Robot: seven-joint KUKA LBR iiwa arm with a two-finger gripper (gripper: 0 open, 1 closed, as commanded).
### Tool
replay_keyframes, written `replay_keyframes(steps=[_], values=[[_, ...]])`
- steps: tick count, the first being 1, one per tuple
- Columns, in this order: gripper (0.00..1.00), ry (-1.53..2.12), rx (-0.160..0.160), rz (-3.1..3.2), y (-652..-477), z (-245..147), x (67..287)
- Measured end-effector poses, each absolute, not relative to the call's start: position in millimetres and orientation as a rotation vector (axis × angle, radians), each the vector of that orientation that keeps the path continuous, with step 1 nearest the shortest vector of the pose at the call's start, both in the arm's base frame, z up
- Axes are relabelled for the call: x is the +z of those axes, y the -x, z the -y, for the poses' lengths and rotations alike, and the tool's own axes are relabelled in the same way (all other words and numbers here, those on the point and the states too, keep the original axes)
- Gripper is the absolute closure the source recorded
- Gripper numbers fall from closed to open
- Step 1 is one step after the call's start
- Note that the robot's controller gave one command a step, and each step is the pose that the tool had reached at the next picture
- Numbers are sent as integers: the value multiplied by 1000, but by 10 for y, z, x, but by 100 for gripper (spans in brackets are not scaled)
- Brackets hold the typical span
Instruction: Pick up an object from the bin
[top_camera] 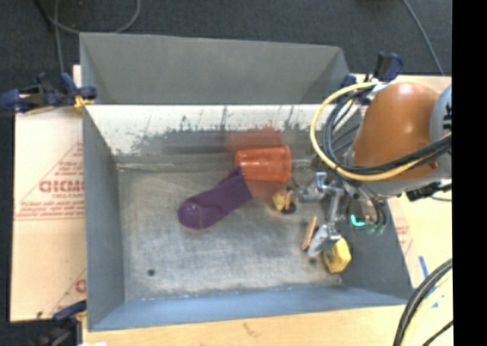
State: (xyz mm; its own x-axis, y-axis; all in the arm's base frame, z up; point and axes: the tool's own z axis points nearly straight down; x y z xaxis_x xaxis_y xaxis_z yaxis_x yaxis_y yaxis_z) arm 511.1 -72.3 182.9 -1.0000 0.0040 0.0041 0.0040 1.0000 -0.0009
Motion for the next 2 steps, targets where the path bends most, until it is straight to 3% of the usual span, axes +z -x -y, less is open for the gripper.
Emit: replay_keyframes(steps=[1,2], values=[[0,2,3,3145,-5129,721,1864],[0,-164,3,3145,-5222,1011,1476]])
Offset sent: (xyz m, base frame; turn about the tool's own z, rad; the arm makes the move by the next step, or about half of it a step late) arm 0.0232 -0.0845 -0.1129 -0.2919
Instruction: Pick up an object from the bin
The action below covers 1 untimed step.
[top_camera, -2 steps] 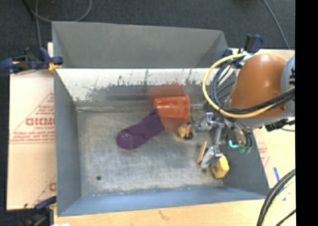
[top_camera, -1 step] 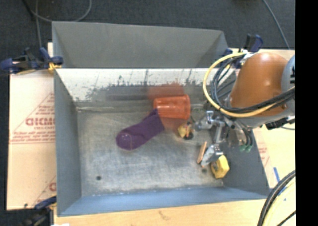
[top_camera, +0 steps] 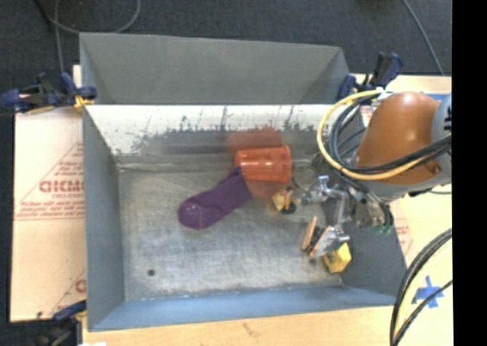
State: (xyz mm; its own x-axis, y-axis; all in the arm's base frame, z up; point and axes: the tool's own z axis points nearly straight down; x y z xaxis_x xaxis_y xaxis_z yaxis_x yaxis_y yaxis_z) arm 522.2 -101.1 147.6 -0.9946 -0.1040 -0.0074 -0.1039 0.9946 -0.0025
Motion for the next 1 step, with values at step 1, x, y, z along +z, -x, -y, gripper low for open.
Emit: replay_keyframes(steps=[1], values=[[0,283,-3,-3128,-4957,1604,1327]])
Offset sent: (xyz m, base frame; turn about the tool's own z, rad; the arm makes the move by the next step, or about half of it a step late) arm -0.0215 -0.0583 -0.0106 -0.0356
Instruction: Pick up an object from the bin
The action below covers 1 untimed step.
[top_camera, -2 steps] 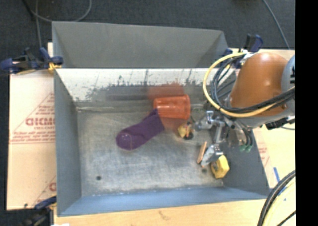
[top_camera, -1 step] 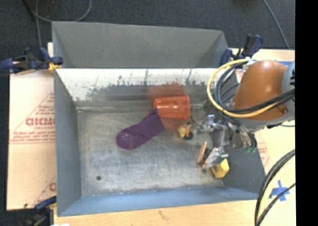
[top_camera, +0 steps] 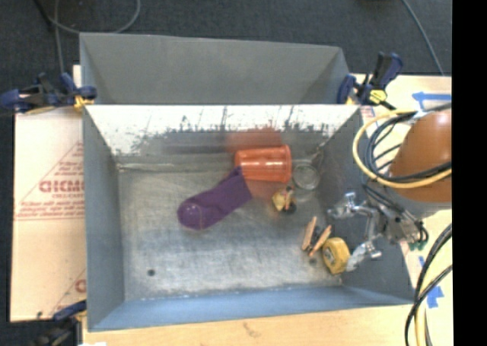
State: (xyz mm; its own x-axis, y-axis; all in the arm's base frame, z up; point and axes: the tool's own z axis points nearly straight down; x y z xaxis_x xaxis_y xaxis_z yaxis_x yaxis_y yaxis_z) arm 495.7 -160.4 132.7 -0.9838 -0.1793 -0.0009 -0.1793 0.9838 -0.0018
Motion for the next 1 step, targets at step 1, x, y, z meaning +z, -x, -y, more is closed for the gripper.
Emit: replay_keyframes(steps=[1], values=[[0,268,-3,-3128,-4852,1627,1335]])
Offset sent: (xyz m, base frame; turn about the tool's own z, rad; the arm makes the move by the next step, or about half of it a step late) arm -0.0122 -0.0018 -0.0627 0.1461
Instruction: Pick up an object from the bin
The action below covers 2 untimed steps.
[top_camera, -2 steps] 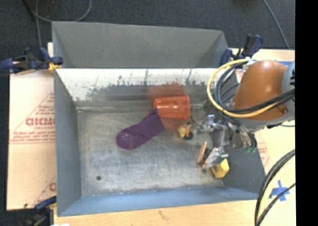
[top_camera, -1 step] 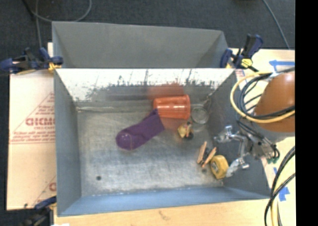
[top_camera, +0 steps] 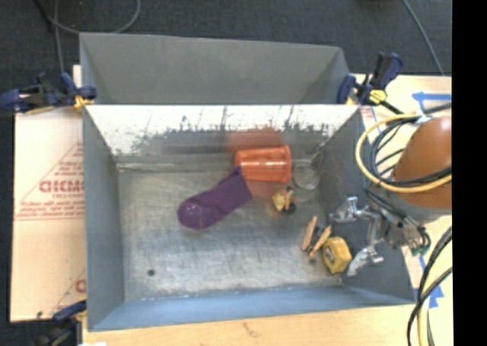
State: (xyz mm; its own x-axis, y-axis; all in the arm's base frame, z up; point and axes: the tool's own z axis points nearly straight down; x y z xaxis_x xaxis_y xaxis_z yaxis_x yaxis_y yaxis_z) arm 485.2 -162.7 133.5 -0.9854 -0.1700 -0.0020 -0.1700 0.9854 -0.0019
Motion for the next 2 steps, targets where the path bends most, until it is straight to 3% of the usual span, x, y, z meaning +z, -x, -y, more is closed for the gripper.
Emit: replay_keyframes(steps=[1,2], values=[[0,51,-3,-3129,-4899,1640,771],[100,74,-5,-3136,-4848,1634,1093]])
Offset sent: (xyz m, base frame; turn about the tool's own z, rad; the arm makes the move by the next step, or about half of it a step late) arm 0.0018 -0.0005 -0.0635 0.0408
